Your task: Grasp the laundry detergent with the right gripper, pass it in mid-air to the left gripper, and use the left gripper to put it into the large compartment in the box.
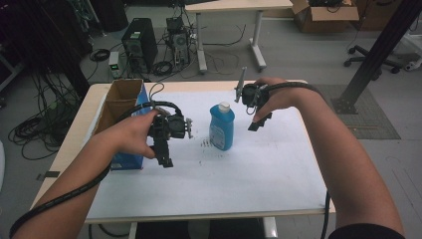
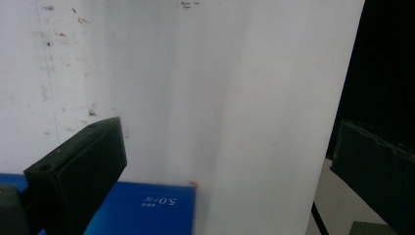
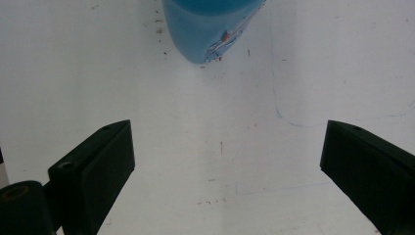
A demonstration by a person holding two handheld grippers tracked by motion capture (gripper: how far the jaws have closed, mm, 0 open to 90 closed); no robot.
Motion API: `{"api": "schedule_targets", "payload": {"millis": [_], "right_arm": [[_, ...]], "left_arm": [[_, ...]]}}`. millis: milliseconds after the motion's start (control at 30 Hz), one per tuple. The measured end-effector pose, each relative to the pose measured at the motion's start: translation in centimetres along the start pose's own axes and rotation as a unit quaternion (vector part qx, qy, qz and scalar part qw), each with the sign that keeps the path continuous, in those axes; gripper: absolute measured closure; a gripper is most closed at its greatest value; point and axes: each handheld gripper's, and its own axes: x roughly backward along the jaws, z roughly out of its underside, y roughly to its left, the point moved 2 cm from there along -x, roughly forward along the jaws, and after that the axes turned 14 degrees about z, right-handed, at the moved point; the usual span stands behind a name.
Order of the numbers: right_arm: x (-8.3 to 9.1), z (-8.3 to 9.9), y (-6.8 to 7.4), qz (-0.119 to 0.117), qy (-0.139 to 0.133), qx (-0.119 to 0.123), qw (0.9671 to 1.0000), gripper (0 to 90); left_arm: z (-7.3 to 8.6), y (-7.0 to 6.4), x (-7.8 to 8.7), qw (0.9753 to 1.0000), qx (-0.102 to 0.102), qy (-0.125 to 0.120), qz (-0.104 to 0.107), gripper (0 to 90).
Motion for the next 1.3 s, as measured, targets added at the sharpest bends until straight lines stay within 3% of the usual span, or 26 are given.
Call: {"api": "schedule_targets", "payload": {"millis": [300, 767, 1133, 1233, 1300], "right_arm": [[0.2, 0.3, 0.2, 0.002, 0.005, -0.006, 1.0, 6.2], [0.4, 0.6, 1.0, 0.005, -0.013, -0.019, 0.9997, 6.2], [-0.4, 1.4, 3.4, 0.01, -0.05, -0.05, 0.9974, 6.1], [-0.6, 1.5, 3.7, 0.01, -0.068, -0.061, 0.9958, 6.2], [-0.8, 1.7, 4.1, 0.014, -0.091, -0.078, 0.9926, 5.9]], "left_arm": [[-0.2, -0.2, 0.2, 1.0, -0.009, 0.001, 0.001, 0.2], [0.1, -0.7, 0.8, 0.9999, -0.013, -0.001, -0.005, 0.2], [0.3, -2.3, 0.9, 0.9996, -0.025, 0.003, -0.009, 0.2], [0.3, -2.4, 1.0, 0.9996, -0.026, 0.0, -0.009, 0.2], [0.3, -2.6, 1.1, 0.9996, -0.027, -0.001, -0.01, 0.2]]}}
